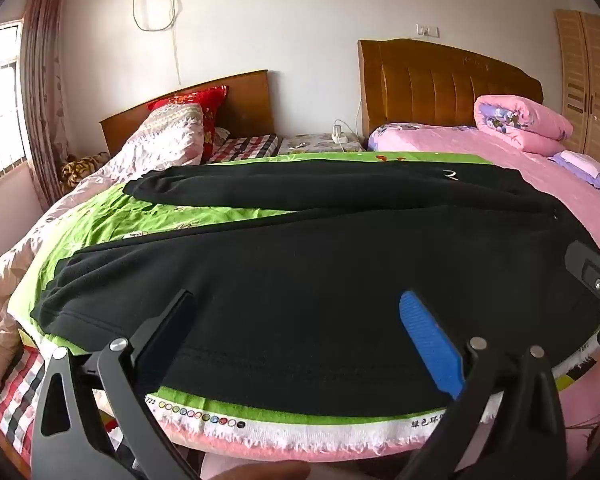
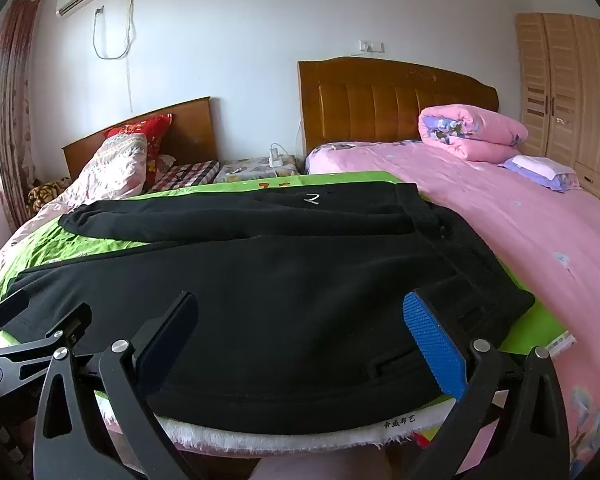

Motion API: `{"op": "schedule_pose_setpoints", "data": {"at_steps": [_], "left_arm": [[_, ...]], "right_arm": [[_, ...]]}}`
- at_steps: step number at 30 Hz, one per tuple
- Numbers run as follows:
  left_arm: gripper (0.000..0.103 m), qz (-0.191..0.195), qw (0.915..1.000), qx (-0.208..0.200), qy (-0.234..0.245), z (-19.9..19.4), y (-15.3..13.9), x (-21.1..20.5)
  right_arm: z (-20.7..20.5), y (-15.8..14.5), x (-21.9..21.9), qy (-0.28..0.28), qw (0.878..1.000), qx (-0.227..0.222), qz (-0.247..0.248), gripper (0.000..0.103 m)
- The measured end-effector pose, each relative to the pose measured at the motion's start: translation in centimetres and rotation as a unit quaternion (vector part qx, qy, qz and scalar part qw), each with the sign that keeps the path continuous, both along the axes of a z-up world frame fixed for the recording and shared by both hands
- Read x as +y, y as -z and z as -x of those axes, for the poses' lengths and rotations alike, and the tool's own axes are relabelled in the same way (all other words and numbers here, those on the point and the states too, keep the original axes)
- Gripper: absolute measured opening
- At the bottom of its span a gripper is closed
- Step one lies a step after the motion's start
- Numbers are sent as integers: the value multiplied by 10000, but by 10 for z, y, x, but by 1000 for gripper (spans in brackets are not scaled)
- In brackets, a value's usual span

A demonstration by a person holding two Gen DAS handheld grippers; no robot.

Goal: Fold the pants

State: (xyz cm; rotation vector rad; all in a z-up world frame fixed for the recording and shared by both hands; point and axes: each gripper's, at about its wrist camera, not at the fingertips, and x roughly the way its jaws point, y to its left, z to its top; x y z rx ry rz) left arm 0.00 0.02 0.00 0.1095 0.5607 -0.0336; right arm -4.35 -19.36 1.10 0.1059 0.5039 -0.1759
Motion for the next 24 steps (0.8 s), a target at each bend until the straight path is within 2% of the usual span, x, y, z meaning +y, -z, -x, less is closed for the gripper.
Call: {"op": "schedule_pose_setpoints", "data": {"at_steps": [24], "left_arm": [[102,-56,9998,152,94,0,9,1]], "right_arm": [[-3,9,3,-36,9999,90,-106,99]]}}
